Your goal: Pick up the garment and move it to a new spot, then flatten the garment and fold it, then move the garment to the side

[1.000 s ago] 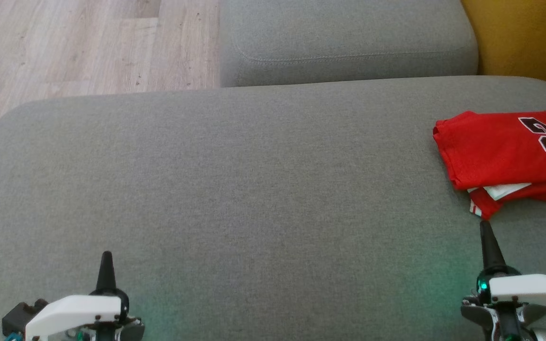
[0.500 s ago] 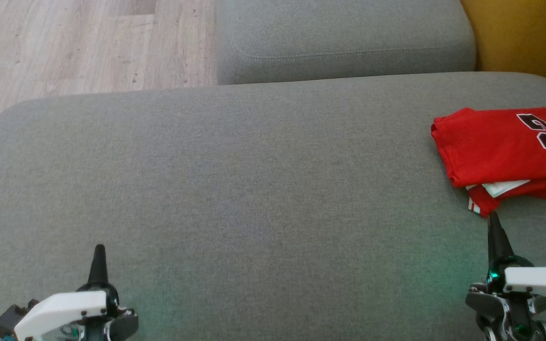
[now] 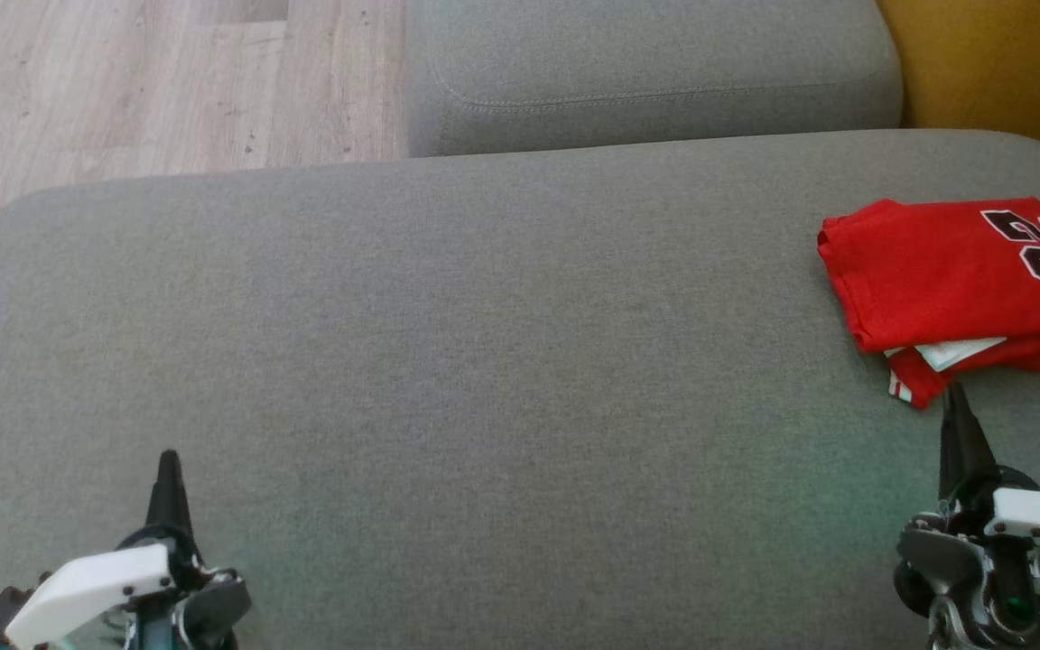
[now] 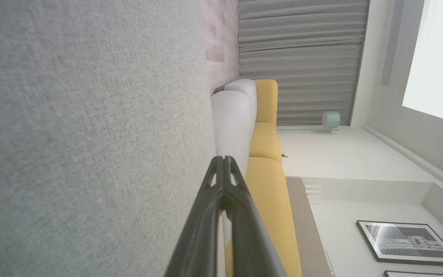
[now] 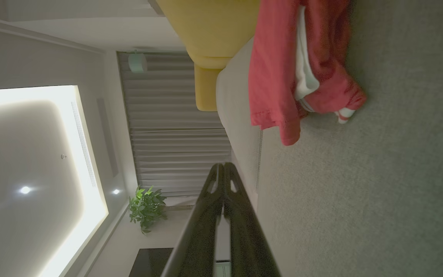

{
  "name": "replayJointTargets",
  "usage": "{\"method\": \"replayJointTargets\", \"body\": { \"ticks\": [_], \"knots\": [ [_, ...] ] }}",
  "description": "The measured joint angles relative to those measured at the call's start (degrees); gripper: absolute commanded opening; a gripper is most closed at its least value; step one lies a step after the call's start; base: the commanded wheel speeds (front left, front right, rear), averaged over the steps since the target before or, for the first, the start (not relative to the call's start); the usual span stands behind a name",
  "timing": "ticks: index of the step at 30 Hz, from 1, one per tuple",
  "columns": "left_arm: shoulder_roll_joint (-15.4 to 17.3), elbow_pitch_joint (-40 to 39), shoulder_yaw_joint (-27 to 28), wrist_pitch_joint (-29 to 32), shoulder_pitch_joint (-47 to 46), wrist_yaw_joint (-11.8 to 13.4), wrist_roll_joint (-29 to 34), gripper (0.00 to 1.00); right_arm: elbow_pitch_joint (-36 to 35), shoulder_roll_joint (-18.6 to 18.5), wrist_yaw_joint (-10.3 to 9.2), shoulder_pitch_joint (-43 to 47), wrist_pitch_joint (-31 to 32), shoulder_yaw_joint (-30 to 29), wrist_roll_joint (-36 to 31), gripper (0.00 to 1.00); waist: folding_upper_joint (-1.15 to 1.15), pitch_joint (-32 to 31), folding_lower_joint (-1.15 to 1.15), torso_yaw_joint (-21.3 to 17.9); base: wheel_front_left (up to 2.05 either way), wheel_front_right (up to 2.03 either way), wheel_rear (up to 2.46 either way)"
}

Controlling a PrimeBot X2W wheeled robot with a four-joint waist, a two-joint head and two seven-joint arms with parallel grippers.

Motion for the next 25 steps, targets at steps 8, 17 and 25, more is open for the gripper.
{"method": "replayJointTargets", "body": {
  "ticks": [8, 17, 25],
  "knots": [
    [-0.15, 0.03, 0.73, 0.43, -0.9, -0.58, -1.21, 0.0, 0.08, 0.0, 0.0, -0.2, 0.38, -0.25, 1.81, 0.0, 0.0, 0.06, 0.0, -0.08, 0.0, 0.0, 0.0],
    [-0.18, 0.03, 0.73, 0.44, -0.9, -0.59, -1.21, 0.0, 0.09, 0.0, 0.0, -0.2, 0.4, -0.35, 1.81, 0.0, 0.0, 0.05, 0.0, -0.08, 0.0, 0.0, 0.0],
    [-0.2, 0.03, 0.74, 0.48, -0.9, -0.59, -1.21, 0.0, 0.09, 0.0, 0.0, -0.2, 0.88, -0.53, 1.81, 0.0, 0.0, 0.05, 0.0, -0.07, 0.0, 0.0, 0.0]
  ]
}}
